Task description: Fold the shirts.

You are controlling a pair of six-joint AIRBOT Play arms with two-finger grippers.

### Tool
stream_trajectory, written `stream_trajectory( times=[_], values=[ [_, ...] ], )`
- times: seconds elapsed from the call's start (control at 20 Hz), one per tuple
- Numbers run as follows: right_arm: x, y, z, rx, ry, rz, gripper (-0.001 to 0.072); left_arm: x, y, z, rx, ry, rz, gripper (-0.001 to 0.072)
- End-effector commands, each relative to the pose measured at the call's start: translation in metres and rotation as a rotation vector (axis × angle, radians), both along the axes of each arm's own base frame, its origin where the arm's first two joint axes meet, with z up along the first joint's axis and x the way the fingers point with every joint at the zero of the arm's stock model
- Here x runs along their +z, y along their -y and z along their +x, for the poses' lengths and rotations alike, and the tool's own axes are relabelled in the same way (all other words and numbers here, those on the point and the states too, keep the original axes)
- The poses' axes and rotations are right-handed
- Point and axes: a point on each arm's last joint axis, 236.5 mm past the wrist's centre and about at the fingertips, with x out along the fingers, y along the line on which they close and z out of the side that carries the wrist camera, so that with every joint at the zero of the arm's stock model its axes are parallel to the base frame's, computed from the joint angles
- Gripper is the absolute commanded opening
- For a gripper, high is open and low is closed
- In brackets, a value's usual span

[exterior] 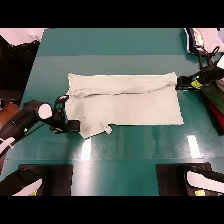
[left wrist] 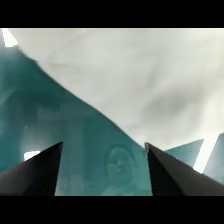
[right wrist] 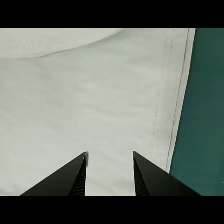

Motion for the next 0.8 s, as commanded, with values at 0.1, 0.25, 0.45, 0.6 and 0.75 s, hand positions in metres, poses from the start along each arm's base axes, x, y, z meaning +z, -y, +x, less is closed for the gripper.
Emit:
stream_trajectory(
  times=[0.1,0.25,0.45,0.6,0.75],
  values=[
    [0.005,-0.001,-0.003,0.002,0.009,0.0,0.0348,-0.01,0.023,-0.005,0.077,0.003,-0.085,0.0612],
    [0.005,-0.001,-0.003,0.002,0.009,0.0,0.0348,-0.011,0.025,0.004,0.096,0.031,-0.095,0.0611],
    [0.005,-0.001,-0.003,0.002,0.009,0.0,0.0348,-0.009,0.026,0.011,0.099,0.06,-0.103,0.046],
    [0.005,-0.001,-0.003,0.002,0.008,0.0,0.0348,-0.01,0.025,0.006,0.092,0.038,-0.096,0.0461],
    [0.004,-0.001,-0.005,0.004,0.001,0.0,0.0348,-0.013,0.02,-0.016,0.042,-0.042,-0.067,0.0461]
  ],
)
